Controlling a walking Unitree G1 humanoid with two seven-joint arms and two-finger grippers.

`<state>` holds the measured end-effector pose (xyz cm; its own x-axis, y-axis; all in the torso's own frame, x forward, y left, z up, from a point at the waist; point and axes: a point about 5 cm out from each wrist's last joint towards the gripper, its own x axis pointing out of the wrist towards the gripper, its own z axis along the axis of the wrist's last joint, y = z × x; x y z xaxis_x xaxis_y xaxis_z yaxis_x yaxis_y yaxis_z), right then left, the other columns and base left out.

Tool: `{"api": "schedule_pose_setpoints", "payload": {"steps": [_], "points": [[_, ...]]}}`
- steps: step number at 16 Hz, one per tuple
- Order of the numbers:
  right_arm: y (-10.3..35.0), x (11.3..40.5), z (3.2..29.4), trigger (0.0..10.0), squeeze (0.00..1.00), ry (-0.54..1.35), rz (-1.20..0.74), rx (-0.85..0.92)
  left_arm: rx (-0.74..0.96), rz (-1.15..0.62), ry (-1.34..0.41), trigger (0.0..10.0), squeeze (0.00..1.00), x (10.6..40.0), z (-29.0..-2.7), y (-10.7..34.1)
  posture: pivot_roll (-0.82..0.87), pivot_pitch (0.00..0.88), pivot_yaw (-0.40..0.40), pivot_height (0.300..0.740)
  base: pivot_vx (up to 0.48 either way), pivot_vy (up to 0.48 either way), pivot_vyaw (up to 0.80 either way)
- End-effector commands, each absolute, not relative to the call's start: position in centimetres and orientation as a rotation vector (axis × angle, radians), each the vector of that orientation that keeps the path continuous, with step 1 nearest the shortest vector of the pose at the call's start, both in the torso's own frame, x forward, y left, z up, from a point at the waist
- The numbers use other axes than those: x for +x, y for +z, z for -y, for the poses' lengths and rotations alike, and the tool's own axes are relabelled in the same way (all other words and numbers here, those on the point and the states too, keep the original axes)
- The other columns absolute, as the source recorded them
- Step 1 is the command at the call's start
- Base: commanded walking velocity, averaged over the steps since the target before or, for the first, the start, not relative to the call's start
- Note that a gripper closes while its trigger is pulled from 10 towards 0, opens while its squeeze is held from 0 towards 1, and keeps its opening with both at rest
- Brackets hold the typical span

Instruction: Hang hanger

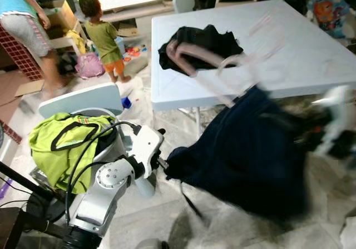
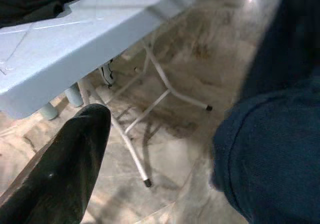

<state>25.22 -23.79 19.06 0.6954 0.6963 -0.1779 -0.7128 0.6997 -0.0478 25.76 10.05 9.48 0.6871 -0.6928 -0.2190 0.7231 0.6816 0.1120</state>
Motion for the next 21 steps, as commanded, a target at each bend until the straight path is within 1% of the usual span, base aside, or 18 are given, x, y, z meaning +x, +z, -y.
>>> {"api": "schedule_pose_setpoints", "payload": {"steps": [1, 2, 3, 6, 7, 9, 11, 13, 16, 17, 18, 19, 20, 21], "points": [[19.0, 25.4, 23.3, 10.0, 0.0, 0.795, -0.126, -0.186, 0.261, -0.129, -0.811, 10.0, 1.0, 25.7, -10.2, 10.0, -0.07, 0.0, 0.083, 0.74, 0.0, 0.0, 0.0], [18.1, 25.7, 23.1, 10.0, 0.0, 0.782, -0.14, -0.196, 0.287, -0.128, -0.859, 10.0, 1.0, 25.3, -10.1, 9.9, -0.06, 0.0, 0.075, 0.74, 0.0, 0.0, 0.0], [17.2, 26.1, 23.0, 10.0, 0.0, 0.778, -0.132, -0.283, 0.327, -0.129, -0.906, 10.0, 1.0, 25.0, -10.3, 9.9, -0.06, 0.0, 0.074, 0.74, 0.0, 0.0, 0.0], [16.9, 26.6, 23.3, 10.0, 0.0, 0.766, -0.125, -0.367, 0.43, -0.116, -0.958, 10.0, 1.0, 25.0, -10.8, 10.1, -0.05, 0.0, 0.065, 0.74, 0.0, 0.0, 0.0], [16.5, 26.3, 23.7, 10.0, 0.0, 0.814, -0.155, -0.486, 0.463, -0.108, -0.976, 10.0, 1.0, 25.2, -11.2, 10.6, -0.05, 0.0, 0.063, 0.74, 0.0, 0.0, 0.0], [16.3, 25.9, 24.2, 10.0, 0.0, 0.854, -0.197, -0.541, 0.464, -0.099, -0.993, 10.0, 1.0, 25.4, -11.5, 11.0, -0.05, 0.0, 0.058, 0.74, 0.0, 0.0, 0.0], [15.7, 24.9, 24.7, 10.0, 0.0, 0.947, -0.258, -0.582, 0.457, -0.097, -1.045, 10.0, 1.0, 25.3, -12.4, 10.8, -0.05, 0.0, 0.058, 0.74, 0.0, 0.0, 0.0], [15.2, 23.8, 25.3, 10.0, 0.0, 1.054, -0.334, -0.654, 0.414, -0.07, -1.048, 10.0, 1.0, 25.6, -12.9, 11.3, -0.05, 0.0, 0.061, 0.74, 0.0, 0.0, 0.0], [15.5, 23.8, 25.9, 10.0, 0.0, 1.11, -0.376, -0.681, 0.408, -0.076, -1.083, 10.0, 1.0, 25.7, -12.6, 11.4, -0.05, 0.0, 0.061, 0.74, 0.0, 0.0, 0.0], [15.6, 23.9, 25.9, 10.0, 0.0, 1.124, -0.38, -0.68, 0.425, -0.061, -1.095, 10.0, 0.38, 25.6, -12.5, 11.4, -0.05, 0.0, 0.061, 0.74, 0.0, 0.0, 0.0], [15.8, 23.8, 25.6, 10.0, 0.0, 1.164, -0.385, -0.674, 0.406, -0.071, -1.111, 4.5, 0.0, 25.4, -12.3, 11.3, -0.05, 0.0, 0.061, 0.74, 0.0, 0.0, 0.0], [15.8, 23.7, 25.5, 10.0, 0.0, 1.185, -0.385, -0.675, 0.391, -0.077, -1.119, 4.5, 0.0, 25.3, -12.3, 11.2, -0.05, 0.0, 0.061, 0.74, 0.0, 0.0, 0.0], [16.0, 23.6, 25.2, 10.0, 0.0, 1.217, -0.379, -0.664, 0.382, -0.079, -1.132, 0.0, 0.0, 25.2, -12.2, 11.1, -0.05, 0.0, 0.061, 0.74, 0.0, 0.0, 0.0], [16.2, 23.5, 24.8, 10.0, 0.0, 1.263, -0.369, -0.65, 0.379, -0.071, -1.145, 0.0, 0.0, 25.2, -12.1, 11.0, -0.05, 0.0, 0.061, 0.74, 0.0, 0.0, 0.0]]}}
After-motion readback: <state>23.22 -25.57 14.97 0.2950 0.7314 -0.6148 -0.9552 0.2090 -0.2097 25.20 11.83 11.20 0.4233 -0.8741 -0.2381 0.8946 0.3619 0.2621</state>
